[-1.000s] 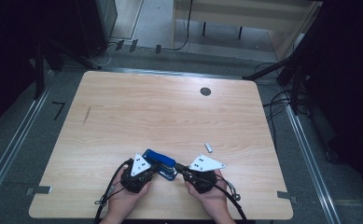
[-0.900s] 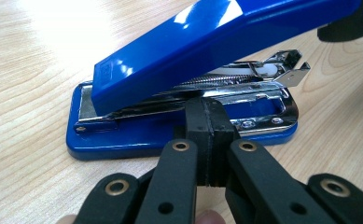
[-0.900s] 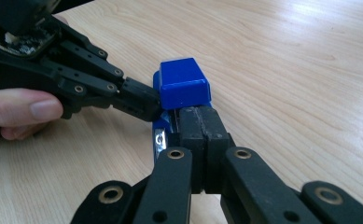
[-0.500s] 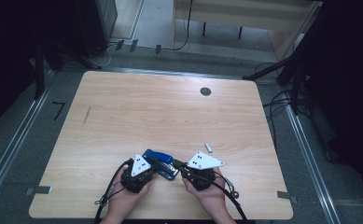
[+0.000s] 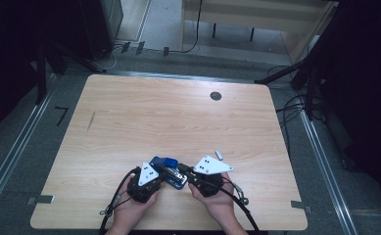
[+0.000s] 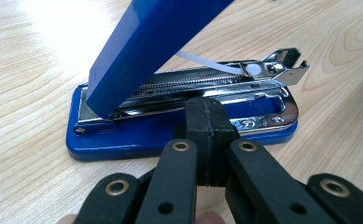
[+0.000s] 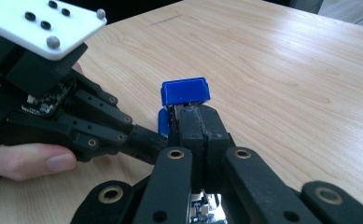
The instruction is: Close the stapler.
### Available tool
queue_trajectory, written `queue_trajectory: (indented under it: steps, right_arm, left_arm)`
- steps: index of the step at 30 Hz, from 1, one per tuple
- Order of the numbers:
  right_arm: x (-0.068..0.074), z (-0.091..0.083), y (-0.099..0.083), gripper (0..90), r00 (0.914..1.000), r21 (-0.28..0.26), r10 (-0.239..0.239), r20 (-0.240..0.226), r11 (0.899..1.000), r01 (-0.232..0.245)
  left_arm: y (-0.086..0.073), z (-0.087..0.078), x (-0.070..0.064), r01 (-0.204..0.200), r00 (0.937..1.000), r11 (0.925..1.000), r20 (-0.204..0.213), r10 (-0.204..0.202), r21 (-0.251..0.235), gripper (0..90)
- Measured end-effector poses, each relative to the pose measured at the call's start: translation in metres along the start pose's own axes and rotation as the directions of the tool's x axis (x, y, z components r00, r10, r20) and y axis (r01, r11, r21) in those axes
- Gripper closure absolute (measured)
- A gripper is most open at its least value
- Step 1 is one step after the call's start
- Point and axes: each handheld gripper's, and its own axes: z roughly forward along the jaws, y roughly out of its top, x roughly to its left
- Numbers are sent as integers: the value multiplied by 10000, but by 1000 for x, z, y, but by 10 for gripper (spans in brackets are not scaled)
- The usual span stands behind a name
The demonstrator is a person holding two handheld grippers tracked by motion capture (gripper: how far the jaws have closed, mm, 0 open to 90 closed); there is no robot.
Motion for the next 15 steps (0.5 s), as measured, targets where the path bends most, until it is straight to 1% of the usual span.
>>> queue_trajectory:
  steps: [2, 5, 15]
  right_arm:
    - [0, 0, 1, 900, 10000, -10, 0, -22, 10000, 0]
    - [1, 2, 5, 900, 9999, -26, -137, 6, 9999, 137]
    - [2, 5, 13, 900, 9997, -84, -226, -25, 9997, 225]
  left_arm:
    - [0, 0, 0, -6, 10000, 10000, 4, 6, 7, 900]
    - [0, 0, 0, -11, 10000, 10000, 11, 11, 3, 900]
    - [0, 0, -1, -100, 10000, 9999, 3, 100, 13, 900]
